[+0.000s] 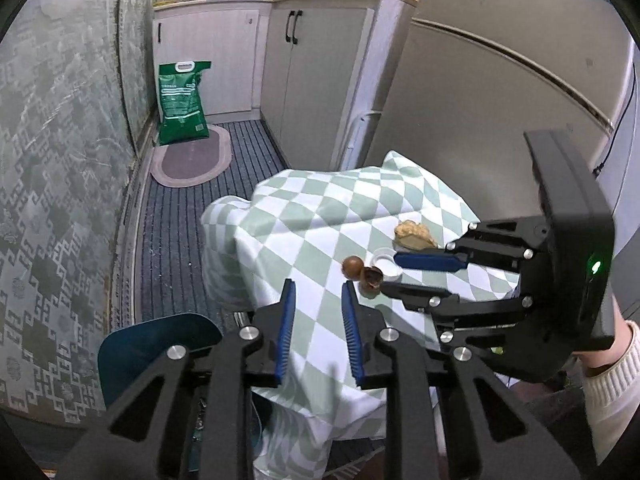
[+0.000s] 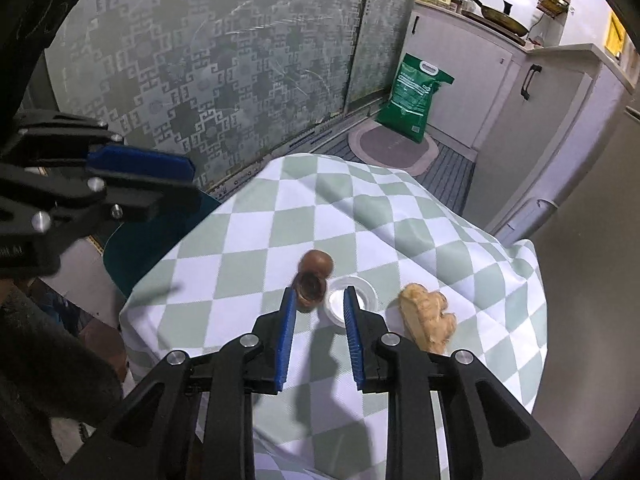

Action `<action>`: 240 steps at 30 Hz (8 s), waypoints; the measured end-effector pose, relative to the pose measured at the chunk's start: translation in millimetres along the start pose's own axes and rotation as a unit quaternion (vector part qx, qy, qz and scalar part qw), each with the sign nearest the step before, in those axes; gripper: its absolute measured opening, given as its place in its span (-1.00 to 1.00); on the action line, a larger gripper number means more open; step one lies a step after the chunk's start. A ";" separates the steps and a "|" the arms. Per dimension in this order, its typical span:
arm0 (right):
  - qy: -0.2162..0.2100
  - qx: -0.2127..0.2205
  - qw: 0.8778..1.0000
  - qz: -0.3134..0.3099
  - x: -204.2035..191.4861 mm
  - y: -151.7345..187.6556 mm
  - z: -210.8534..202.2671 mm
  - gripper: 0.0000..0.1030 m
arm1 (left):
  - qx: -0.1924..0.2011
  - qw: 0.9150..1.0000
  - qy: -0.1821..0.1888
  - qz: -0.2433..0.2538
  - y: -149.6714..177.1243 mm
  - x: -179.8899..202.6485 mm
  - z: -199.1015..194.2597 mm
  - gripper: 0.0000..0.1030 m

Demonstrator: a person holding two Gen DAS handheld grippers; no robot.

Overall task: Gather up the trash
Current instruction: 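Grasp the brown nut shell with the left tool while the right tool grasps the ginger root, then carry the nut shell and ginger over the teal bin with both tools, then open the right tool to drop the ginger while the left tool drops the shell, then move both tools back over the table toward the nut and white cup, then grasp the brown nut with the left tool while the right tool grasps the small white cup, then carry the nut and the white cup over the teal bin with both tools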

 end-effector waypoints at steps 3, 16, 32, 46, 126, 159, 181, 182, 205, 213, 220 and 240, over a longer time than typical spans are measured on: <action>0.006 0.004 1.000 0.016 9.7 3.7 -6.2 -0.54 | -0.011 1.000 0.000 0.008 4.0 4.7 9.6 -0.51; 0.028 0.000 0.997 0.068 54.2 34.8 -9.3 -0.49 | -0.047 0.998 -0.008 0.035 16.0 25.3 48.1 -0.56; 0.006 0.016 0.995 0.101 73.1 48.4 11.0 -0.10 | -0.039 0.997 -0.032 0.067 16.2 43.8 68.6 -0.42; -0.003 0.019 0.994 0.107 74.1 44.2 16.5 -0.38 | -0.038 0.996 -0.041 0.075 14.4 48.8 76.2 -0.57; -0.070 0.038 0.997 0.023 -41.4 -101.1 10.6 -0.18 | -0.144 0.970 -0.178 -0.082 71.0 -189.5 44.1 -0.57; -0.012 0.016 0.994 0.111 47.5 12.6 -29.1 -0.18 | -0.072 0.985 -0.144 -0.060 34.2 -101.0 44.0 -0.40; -0.024 -0.015 0.997 0.073 26.9 14.2 13.4 -0.19 | 0.007 0.998 -0.056 -0.032 -3.6 -26.2 -2.8 -0.25; -0.025 -0.015 0.997 0.074 27.3 13.7 15.6 -0.19 | 0.006 0.998 -0.050 -0.027 -2.6 -23.4 -1.9 -0.21; -0.015 0.023 0.995 0.100 55.4 18.2 -18.8 -0.42 | -0.029 0.998 -0.051 0.037 2.7 24.5 56.8 -0.22; -0.021 0.032 0.994 0.104 65.2 27.2 -29.8 -0.42 | -0.035 0.997 -0.048 0.038 -5.2 36.9 81.0 -0.26; -0.017 0.029 0.994 0.109 75.7 35.6 -31.6 -0.42 | -0.039 0.996 -0.071 0.045 -9.5 37.6 91.0 -0.60; -0.026 0.040 0.995 0.092 49.8 1.3 -25.7 -0.42 | 0.000 0.998 -0.056 0.006 -12.2 2.7 28.3 -0.61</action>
Point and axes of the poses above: each gripper's, at about its wrist camera, not at the fingertips, and z roughly the way its jaws point, x to its right, y to its underside, the point moved 1 cm from there along z, roughly the way its jaws point, and after that the axes turned 13 degrees about -z, right-handed, at the moved point
